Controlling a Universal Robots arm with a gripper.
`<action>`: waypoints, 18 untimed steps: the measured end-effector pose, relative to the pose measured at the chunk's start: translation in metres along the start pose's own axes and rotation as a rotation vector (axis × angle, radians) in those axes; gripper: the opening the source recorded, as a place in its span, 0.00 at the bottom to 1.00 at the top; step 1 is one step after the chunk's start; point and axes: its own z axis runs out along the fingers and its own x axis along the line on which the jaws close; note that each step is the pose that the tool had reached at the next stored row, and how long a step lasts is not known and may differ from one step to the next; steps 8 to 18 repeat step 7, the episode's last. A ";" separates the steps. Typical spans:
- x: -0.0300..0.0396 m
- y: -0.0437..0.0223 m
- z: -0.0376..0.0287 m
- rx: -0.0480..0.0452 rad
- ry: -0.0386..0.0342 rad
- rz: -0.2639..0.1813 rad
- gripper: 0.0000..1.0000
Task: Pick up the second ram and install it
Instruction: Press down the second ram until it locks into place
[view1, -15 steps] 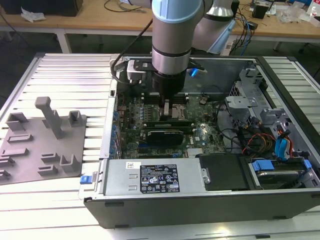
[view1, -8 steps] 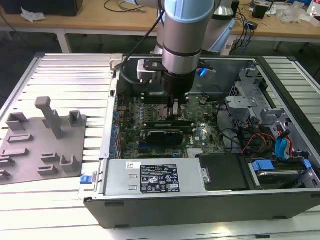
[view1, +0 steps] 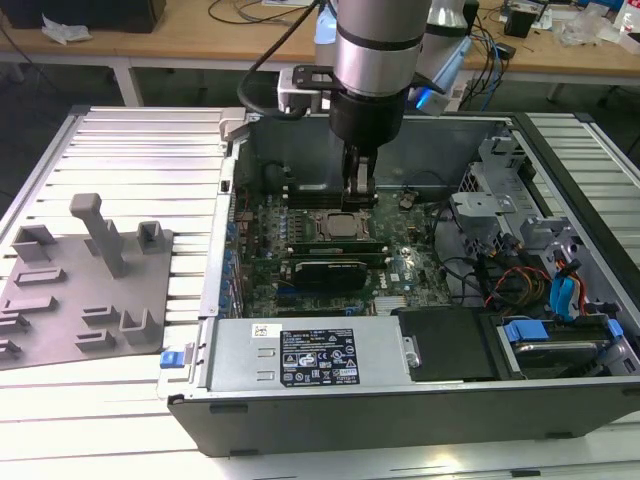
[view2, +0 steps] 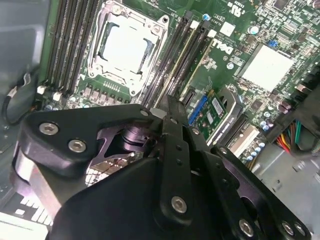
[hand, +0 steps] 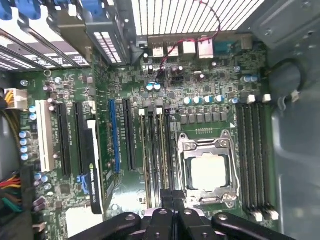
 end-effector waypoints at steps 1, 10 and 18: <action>-0.0001 0.0000 -0.0019 0.0000 -0.0010 0.000 0.11; -0.0001 0.0000 -0.0021 -0.0002 -0.0018 0.000 0.11; -0.0001 0.0000 -0.0021 -0.0002 -0.0018 0.000 0.11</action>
